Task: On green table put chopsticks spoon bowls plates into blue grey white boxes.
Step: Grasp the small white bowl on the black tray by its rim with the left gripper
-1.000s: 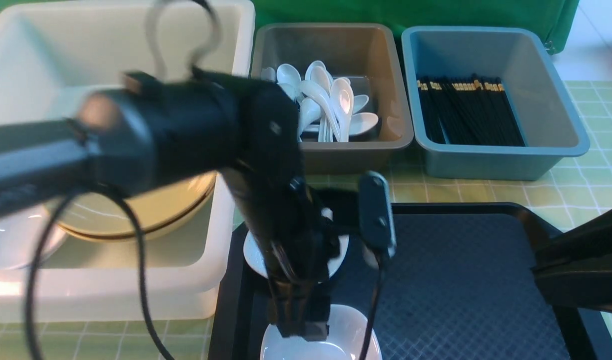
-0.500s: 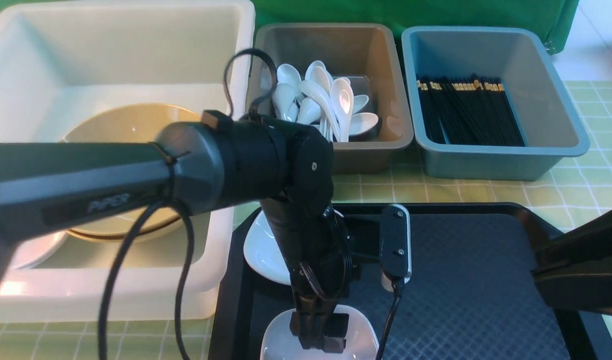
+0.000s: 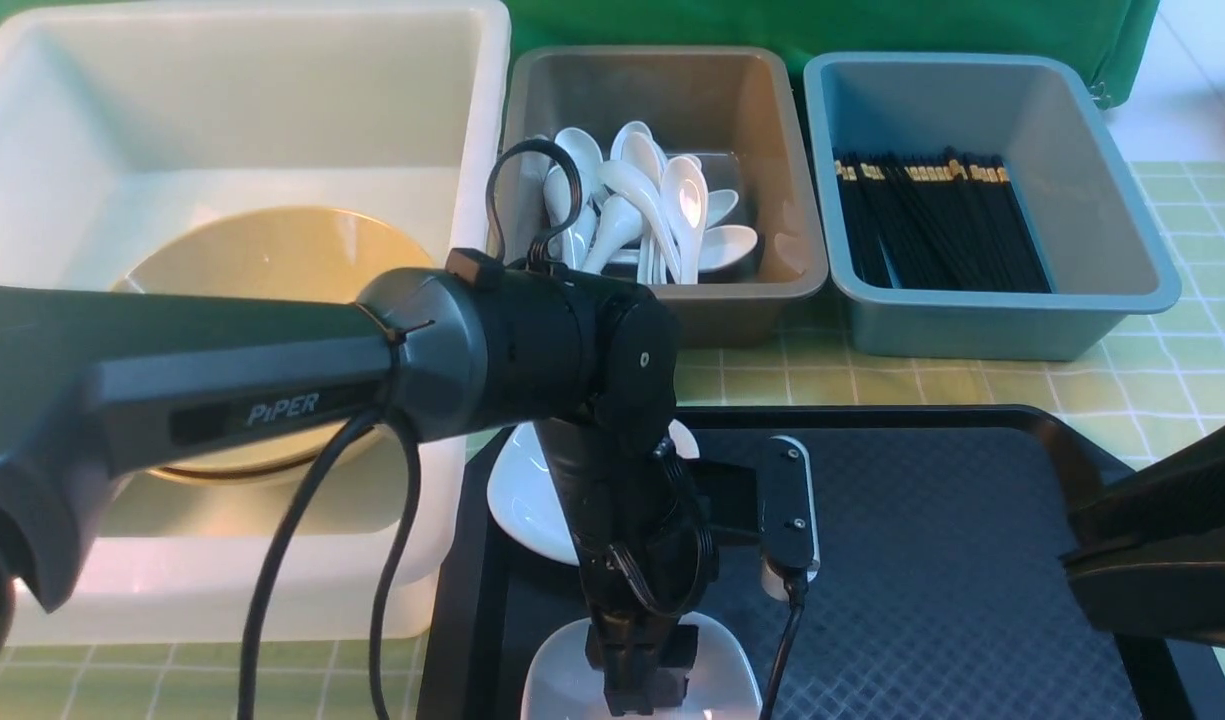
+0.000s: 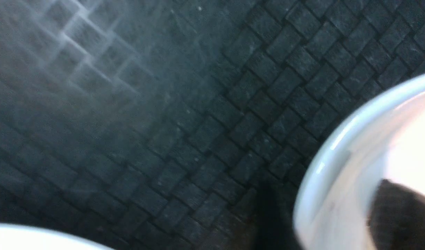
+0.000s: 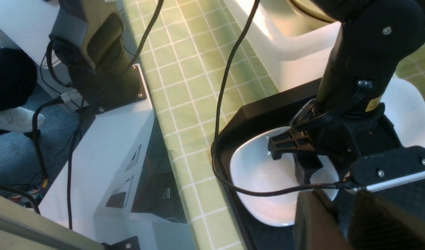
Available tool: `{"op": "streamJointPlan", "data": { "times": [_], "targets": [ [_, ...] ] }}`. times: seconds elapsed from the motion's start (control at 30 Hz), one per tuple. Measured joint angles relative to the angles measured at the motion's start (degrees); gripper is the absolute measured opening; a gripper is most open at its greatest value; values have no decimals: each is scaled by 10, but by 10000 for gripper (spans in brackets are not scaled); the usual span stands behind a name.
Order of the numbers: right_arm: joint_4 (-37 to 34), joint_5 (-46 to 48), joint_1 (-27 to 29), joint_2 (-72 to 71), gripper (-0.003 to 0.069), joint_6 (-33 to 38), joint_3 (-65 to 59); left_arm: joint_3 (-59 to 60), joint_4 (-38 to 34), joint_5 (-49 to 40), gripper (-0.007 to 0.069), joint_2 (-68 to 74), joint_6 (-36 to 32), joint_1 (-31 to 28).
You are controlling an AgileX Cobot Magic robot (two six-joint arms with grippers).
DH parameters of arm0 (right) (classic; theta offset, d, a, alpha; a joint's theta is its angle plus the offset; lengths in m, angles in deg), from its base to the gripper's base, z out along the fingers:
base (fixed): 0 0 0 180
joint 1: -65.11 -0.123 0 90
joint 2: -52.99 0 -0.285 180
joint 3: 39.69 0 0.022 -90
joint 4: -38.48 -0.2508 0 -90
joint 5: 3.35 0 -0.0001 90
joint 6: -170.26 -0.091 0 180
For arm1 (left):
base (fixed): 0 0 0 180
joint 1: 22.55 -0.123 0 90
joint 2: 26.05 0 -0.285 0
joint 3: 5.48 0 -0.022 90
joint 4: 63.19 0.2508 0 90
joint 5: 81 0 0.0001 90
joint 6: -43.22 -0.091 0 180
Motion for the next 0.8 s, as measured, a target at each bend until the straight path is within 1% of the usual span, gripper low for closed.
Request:
{"op": "streamJointPlan", "data": {
  "times": [0.07,0.1,0.23,0.33,0.4,0.43,0.47,0.63,0.8],
  "targets": [
    [-1,0,0,0,162,1,0,0,0,-2,132,0,3,0],
    [-1,0,0,0,163,1,0,-1,-5,-11,92,0,3,0],
    [-2,0,0,0,167,3,0,-6,-9,-20,89,-2,4,0],
    [-2,0,0,0,172,3,0,-23,-9,-45,85,0,4,0],
    [-2,0,0,0,173,3,0,-37,-14,-55,62,0,4,-1],
    [-2,0,0,0,173,4,0,-65,-29,-79,29,2,4,-4],
    [-2,0,0,0,174,4,0,-83,-39,-93,14,2,4,-7],
    [-3,0,0,0,183,8,0,-163,-79,-128,15,2,7,-24],
    [-3,0,0,0,185,8,0,-205,-89,-136,15,-11,16,-50]
  ]
}}
